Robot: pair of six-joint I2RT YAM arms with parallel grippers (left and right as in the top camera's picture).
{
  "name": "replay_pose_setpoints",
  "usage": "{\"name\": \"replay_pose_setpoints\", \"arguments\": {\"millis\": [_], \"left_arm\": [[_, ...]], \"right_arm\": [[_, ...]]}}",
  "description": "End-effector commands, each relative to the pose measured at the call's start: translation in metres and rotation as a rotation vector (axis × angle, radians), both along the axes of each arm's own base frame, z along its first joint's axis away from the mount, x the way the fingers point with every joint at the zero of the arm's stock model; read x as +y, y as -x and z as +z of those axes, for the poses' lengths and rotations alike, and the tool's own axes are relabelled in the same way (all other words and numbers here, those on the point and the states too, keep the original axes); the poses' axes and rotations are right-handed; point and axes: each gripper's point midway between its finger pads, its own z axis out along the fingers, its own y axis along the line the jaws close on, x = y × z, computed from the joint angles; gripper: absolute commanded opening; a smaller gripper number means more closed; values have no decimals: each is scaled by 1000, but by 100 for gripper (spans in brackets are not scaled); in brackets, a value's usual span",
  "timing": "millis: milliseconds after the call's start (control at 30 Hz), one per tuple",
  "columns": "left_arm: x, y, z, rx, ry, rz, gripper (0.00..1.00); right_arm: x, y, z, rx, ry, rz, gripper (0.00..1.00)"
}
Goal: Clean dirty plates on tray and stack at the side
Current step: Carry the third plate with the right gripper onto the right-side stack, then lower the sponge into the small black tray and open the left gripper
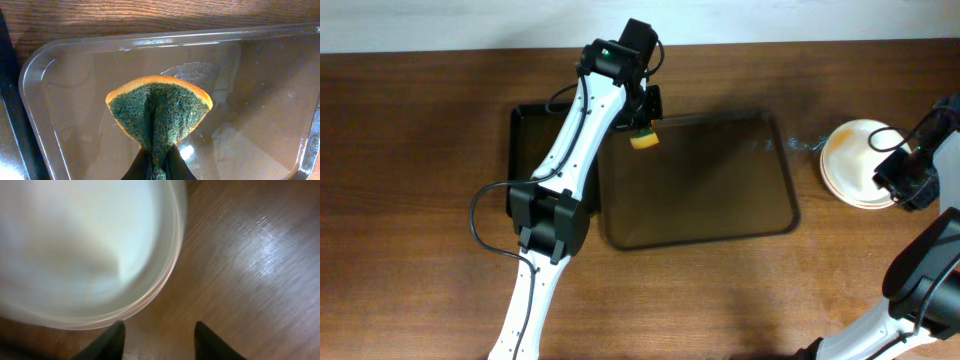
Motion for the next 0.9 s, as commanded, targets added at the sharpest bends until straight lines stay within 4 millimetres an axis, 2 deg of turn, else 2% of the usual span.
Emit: {"name": "replay_pose_setpoints", "arguments": {"millis": [0,67,133,167,233,367,467,567,700,800,867], "left_arm": [[-7,0,1,-10,14,-27,0],[-10,2,0,-6,11,-33,0],[-13,10,-10,18,-25,-64,0],[-8,12,-17,29,-64,-60,0],[15,7,-20,23,-139,-26,0],[77,-4,-6,48,-174,86,0],[129,2,-8,118,-236,168,0],[186,-1,-6,108,-403,244,0],[203,1,-8,132,-424,268,2],[215,10,-24,189,-469,269,4],[217,16,-32,225,-478,264,45]], "right_arm": [[45,-31,30,-141,-171,234,47],[79,-38,36,-155,-238,357,47],[110,-45,36,-140,-253,441,49],[127,-50,36,-139,-252,487,51],[151,-60,36,-152,-243,559,54],[185,-76,37,-189,-219,659,56],[196,-87,39,-228,-201,695,57],[193,-88,39,-227,-187,688,58],[186,-88,37,-211,-151,683,61],[186,-89,38,-217,-148,684,61],[186,-90,38,-218,-148,684,61]]}}
